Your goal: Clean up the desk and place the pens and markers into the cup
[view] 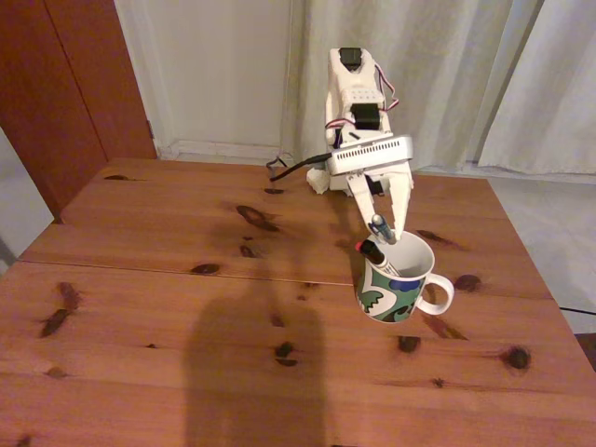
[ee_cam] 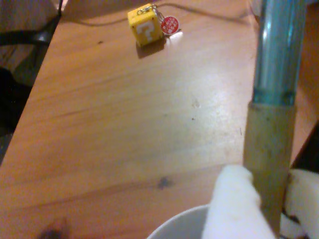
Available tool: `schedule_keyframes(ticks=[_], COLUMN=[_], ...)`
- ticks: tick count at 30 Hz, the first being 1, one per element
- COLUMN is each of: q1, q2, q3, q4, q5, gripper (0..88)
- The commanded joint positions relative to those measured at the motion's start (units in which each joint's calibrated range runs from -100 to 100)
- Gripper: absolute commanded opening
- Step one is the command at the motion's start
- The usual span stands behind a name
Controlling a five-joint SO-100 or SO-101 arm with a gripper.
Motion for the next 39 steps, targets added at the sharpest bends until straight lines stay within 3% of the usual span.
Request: schedule_keyframes(ticks=[1,11,17,24,39], q1=[-0.58,-0.50,-0.34,0.22,0.22], q2=[-0.76,-0.84,-0.84,-0.84,-1.01], q3=[3.24,15.05,15.32,15.86,15.86], q4=[-7.07,-22.55,-22.64,-22.04,-22.04], q5=[1.34,2.07,2.07,4.01,4.06], gripper=[0.7,0.8,1.5,12.1,11.9])
